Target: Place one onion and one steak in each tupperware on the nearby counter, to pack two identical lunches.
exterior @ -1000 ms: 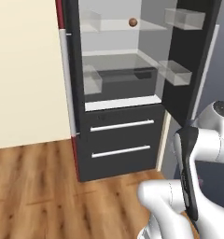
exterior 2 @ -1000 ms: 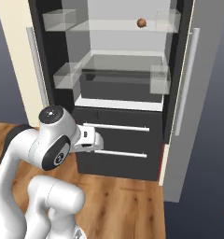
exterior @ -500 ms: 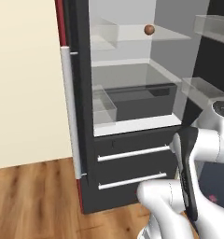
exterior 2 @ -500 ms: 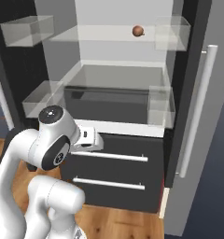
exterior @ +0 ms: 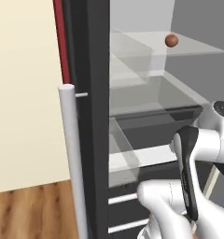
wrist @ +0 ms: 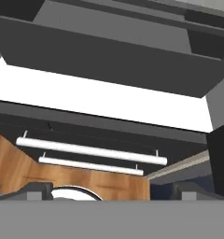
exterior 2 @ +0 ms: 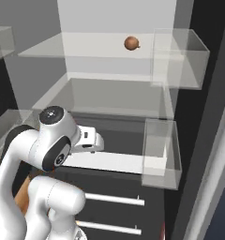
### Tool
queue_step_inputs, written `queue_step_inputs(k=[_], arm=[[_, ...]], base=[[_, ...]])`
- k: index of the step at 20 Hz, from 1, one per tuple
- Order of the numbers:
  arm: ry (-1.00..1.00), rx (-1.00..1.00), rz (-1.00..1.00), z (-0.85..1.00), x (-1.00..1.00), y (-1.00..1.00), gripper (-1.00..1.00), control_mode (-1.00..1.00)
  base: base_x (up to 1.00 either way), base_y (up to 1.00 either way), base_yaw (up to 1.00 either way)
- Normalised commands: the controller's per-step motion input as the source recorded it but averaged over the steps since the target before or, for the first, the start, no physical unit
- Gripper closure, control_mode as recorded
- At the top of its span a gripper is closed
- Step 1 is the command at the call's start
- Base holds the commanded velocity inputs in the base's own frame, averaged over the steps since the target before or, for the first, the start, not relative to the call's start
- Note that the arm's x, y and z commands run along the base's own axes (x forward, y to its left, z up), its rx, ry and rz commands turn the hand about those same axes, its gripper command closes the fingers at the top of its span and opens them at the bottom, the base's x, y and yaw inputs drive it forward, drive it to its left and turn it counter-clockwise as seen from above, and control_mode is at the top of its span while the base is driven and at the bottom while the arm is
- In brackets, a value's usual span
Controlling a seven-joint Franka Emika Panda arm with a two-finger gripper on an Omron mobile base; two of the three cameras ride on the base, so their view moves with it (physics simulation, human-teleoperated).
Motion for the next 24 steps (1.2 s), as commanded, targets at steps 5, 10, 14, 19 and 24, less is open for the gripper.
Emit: queue_step_inputs(k=[5,10,14,19,24], arm=[[0.0,0.0,0.0,0.0,0.0,0.0,-1.0,1.0],[0.0,0.0,0.0,0.0,0.0,0.0,-1.0,1.0],[-0.03,0.0,-0.06,0.12,0.13,-0.26,-1.0,-1.0],[-0.28,0.0,-0.14,0.56,0.0,-0.1,-1.0,-1.0],[-0.42,0.0,-0.17,0.7,0.0,0.0,-1.0,-1.0]], base=[[0.89,-0.21,-0.01],[0.61,-0.2,-0.01],[0.0,0.0,0.0],[0.0,0.0,0.0],[0.0,0.0,0.0]])
